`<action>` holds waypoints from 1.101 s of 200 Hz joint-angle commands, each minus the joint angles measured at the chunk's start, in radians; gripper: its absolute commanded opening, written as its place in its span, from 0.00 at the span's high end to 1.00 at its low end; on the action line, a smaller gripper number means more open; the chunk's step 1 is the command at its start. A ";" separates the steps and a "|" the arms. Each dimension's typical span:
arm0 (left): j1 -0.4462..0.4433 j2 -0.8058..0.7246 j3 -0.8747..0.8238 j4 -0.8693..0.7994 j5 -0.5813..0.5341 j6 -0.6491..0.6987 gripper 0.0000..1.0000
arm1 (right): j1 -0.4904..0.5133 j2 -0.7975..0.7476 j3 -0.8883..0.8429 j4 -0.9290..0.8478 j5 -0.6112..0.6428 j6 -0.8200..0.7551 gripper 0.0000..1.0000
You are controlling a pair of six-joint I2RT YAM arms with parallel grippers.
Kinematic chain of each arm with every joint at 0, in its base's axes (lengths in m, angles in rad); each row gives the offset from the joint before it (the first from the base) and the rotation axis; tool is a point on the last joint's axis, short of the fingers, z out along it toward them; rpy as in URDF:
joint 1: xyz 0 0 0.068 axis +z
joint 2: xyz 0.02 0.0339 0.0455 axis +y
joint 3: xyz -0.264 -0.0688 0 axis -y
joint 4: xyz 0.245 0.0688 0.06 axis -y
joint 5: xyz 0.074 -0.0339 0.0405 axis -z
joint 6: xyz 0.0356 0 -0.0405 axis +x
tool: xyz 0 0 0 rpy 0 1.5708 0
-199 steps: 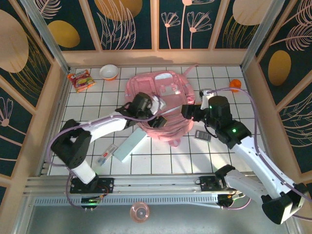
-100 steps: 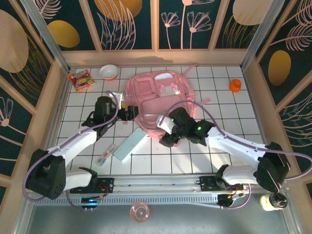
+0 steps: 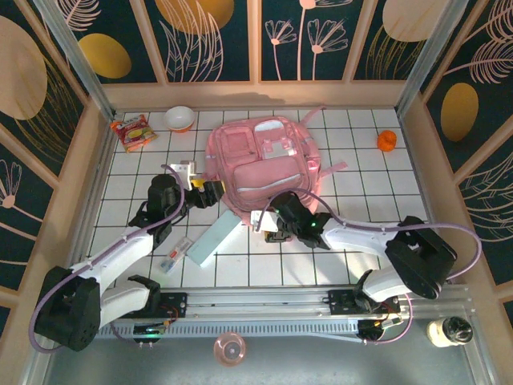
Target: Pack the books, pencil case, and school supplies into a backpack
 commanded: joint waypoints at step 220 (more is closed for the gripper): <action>0.039 0.266 0.024 0.261 0.193 0.492 0.31 | -0.268 -0.284 0.595 -0.589 -0.324 -0.089 1.00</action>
